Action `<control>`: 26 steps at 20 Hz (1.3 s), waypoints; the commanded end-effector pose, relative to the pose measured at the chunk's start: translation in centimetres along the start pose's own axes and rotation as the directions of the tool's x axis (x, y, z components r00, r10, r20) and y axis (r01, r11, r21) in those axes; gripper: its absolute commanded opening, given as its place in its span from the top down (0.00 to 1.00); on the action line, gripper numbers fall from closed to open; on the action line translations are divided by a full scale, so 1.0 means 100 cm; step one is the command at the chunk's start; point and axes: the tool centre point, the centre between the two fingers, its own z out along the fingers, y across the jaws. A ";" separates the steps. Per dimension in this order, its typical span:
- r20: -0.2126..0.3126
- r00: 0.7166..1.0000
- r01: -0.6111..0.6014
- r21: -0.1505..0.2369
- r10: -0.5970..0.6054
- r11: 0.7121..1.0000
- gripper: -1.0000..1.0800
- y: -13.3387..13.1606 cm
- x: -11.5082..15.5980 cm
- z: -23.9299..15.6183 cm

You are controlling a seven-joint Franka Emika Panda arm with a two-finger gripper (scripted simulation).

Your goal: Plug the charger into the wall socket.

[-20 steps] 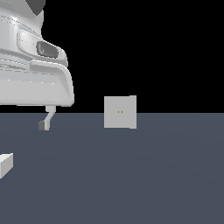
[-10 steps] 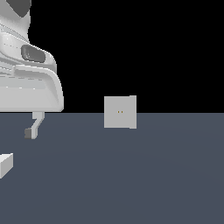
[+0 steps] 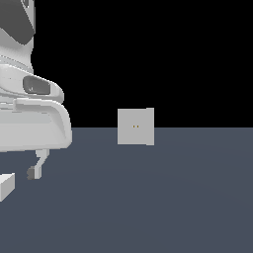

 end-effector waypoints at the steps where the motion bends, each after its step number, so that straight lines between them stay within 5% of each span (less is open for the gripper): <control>1: -0.001 1.000 0.000 0.000 0.000 1.000 0.04 0.000 0.000 0.009; 6: -0.001 1.000 0.001 -0.001 -0.001 1.000 0.04 0.000 0.000 0.016; 7: -0.001 1.000 0.001 -0.001 -0.001 1.000 1.00 0.000 0.000 0.016; 19: -0.001 1.000 -0.004 -0.001 0.004 1.000 1.00 0.002 0.001 0.015; 26: -0.001 0.995 -0.095 0.000 0.095 0.995 1.00 0.037 0.013 0.000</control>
